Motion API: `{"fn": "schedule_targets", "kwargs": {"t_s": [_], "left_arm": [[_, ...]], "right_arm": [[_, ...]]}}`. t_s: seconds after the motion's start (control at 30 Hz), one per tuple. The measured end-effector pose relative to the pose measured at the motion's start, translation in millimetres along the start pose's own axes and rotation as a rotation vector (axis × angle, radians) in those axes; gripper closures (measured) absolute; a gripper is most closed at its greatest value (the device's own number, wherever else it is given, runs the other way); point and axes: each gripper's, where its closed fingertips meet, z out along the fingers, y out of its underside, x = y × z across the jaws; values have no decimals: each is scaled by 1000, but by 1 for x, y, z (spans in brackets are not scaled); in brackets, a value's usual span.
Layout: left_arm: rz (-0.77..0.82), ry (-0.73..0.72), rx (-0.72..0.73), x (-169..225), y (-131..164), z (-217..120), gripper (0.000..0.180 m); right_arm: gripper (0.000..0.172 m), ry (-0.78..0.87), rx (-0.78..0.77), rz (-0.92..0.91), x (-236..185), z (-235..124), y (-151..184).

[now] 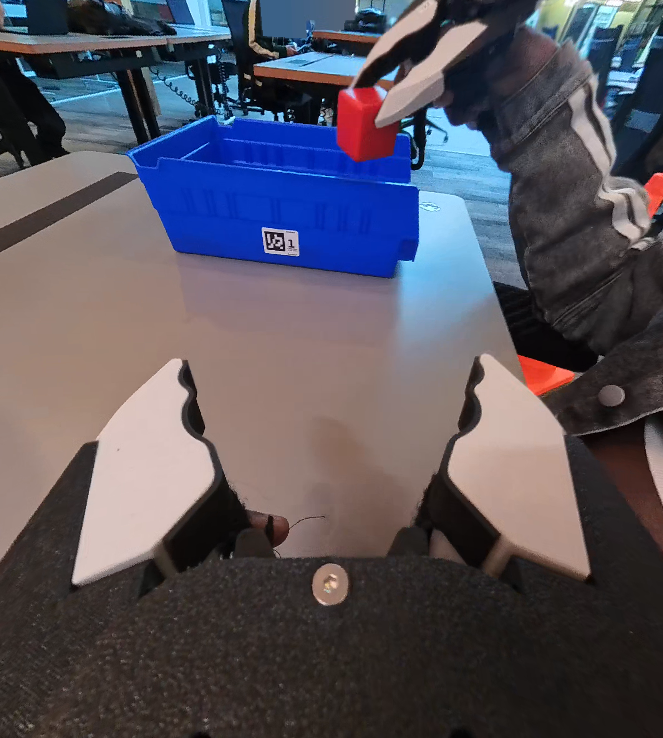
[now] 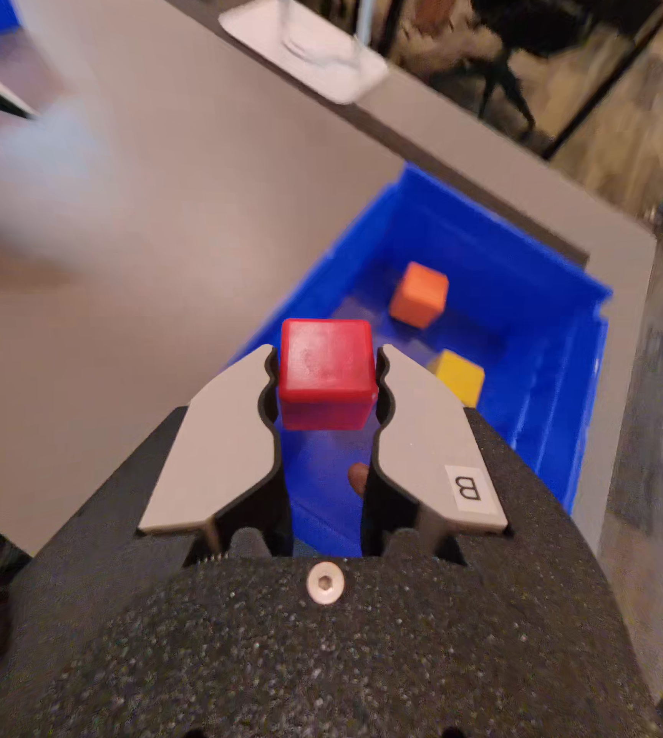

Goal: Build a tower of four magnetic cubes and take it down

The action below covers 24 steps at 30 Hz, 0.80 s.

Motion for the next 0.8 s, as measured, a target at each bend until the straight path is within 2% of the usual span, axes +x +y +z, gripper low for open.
{"fn": "schedule_targets", "kwargs": {"t_s": [0.1, 0.17, 0.27, 0.4, 0.6, 0.8], "left_arm": [[33, -82, -50, -12, 8, 0, 54], [51, -140, -86, -20, 13, 0, 54], [68, -219, -135, -33, 20, -2, 55], [90, -235, -169, -34, 24, 0, 55], [130, -305, -232, -43, 32, -3, 57], [156, -334, -263, -46, 36, -3, 58]], "right_arm": [[126, 17, -117, 145, 34, 14, 48], [171, 77, -173, 214, 53, 25, 68], [172, 94, -240, 286, 62, 37, 88], [170, 120, -362, 318, 66, 42, 115], [160, 130, -399, 334, 67, 40, 122], [158, 123, -414, 332, 65, 41, 124]]}}
